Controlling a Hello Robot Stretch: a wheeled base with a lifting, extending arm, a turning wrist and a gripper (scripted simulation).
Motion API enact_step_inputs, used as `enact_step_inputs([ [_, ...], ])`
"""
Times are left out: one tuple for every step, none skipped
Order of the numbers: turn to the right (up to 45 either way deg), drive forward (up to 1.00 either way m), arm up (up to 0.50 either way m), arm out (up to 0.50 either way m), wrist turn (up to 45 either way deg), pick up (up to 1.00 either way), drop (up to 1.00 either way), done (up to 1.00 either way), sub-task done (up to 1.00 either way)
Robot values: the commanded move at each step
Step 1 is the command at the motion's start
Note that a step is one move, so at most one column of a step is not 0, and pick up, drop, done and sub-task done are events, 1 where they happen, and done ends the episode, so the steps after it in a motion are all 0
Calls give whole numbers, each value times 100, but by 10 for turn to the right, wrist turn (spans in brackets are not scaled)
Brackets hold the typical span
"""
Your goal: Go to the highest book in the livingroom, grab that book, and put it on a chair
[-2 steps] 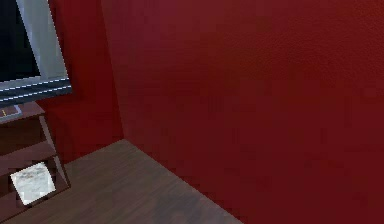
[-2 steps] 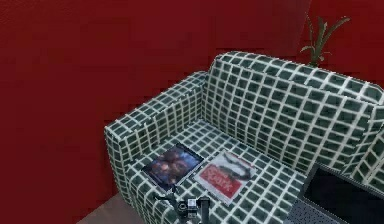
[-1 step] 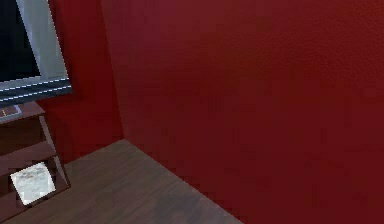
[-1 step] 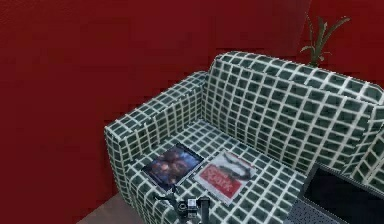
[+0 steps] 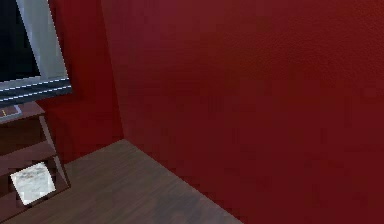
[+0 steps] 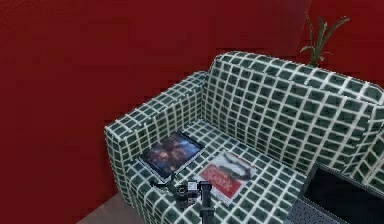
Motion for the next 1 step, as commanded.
enact_step_inputs([
  [0, 0, 48, 0, 0, 0, 0, 0, 0],
])
